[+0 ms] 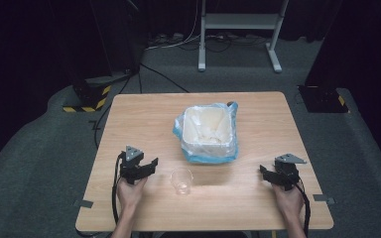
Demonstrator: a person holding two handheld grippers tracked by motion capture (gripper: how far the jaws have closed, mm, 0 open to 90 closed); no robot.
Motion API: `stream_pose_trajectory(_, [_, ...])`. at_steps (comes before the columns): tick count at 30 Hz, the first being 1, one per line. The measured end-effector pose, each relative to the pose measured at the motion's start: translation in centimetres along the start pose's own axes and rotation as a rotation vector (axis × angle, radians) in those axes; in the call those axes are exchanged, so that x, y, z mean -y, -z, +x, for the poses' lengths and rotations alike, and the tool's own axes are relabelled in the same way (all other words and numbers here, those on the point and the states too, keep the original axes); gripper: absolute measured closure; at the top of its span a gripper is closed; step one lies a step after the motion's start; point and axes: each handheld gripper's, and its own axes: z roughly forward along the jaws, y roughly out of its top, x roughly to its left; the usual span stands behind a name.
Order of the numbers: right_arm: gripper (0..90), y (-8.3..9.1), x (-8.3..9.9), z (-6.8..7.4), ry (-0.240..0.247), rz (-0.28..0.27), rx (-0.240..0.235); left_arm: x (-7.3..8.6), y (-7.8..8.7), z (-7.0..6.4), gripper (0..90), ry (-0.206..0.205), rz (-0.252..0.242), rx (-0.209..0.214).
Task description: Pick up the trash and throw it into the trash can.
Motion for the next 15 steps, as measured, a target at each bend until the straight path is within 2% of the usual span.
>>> stream_pose_trajectory(6, [33.7,0.0,0.0,0.0,0.001,0.0,0.0,-0.1,0.7,-0.2,35.3,0.004,-0.014,0.03])
stream_pose_trajectory(10, [33.7,0.0,0.0,0.0,0.002,0.0,0.001,-0.2,1.5,-0.3,35.4,0.02,-0.037,0.068])
stream_pose_trajectory(15, [33.7,0.0,0.0,0.0,0.001,0.001,0.0,-0.8,2.5,-0.4,35.0,0.017,-0.034,0.092])
